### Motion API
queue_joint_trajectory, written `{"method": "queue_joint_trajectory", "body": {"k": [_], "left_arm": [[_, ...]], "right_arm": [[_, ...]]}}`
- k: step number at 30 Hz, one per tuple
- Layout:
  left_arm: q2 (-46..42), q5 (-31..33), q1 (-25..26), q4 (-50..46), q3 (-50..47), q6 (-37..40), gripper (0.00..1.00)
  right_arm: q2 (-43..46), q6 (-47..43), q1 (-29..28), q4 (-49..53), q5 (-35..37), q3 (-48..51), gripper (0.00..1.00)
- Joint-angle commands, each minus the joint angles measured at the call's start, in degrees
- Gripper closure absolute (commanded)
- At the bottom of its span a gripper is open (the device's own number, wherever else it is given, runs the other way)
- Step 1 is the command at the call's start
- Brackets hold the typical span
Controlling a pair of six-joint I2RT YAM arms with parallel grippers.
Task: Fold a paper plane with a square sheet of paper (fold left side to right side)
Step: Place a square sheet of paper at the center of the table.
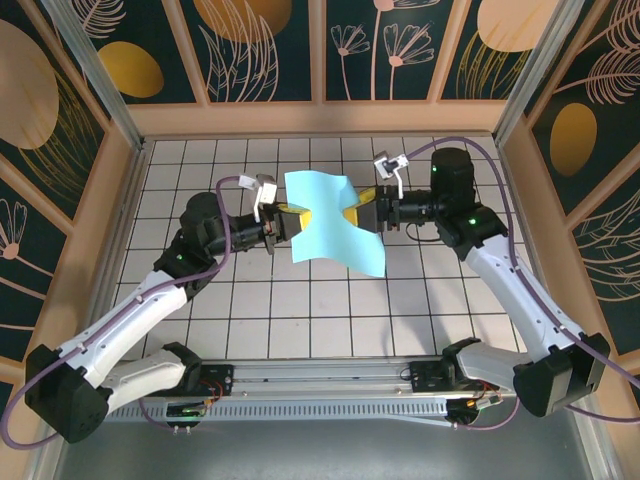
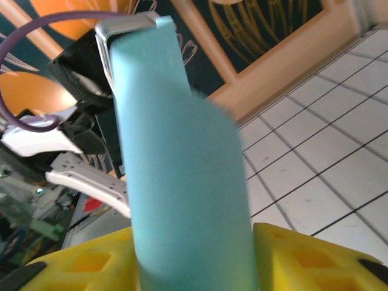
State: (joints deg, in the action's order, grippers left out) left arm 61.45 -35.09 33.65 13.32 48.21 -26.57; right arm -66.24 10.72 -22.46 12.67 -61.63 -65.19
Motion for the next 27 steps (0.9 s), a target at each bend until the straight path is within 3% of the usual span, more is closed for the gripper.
{"method": "queue_joint_trajectory", "body": {"k": [1,8,14,18,27], "left_arm": [[3.48,4.52,-0.18,-6.18,1.36,-2.09,1.00],[13.73,7.43,-0.26,-9.51,-0.29,-5.78,1.00],[22.91,7.88,-0.23,-11.69,-1.03,-5.66,1.00],[29.17,10.97,-0.23,-16.40,0.71,-4.41,1.00],[36.37,17.02,-0.27,-23.72,6.16,-1.83,1.00]], "right_arm": [[2.18,2.18,2.23,-1.69,4.53,0.97,0.43],[1.52,7.60,6.88,-4.53,11.69,6.45,0.30],[0.08,11.37,7.08,-6.93,18.74,11.56,0.30],[-1.60,15.94,6.63,-9.76,22.32,16.94,0.44],[-11.54,18.59,-0.27,-10.35,30.16,21.96,0.94]]}}
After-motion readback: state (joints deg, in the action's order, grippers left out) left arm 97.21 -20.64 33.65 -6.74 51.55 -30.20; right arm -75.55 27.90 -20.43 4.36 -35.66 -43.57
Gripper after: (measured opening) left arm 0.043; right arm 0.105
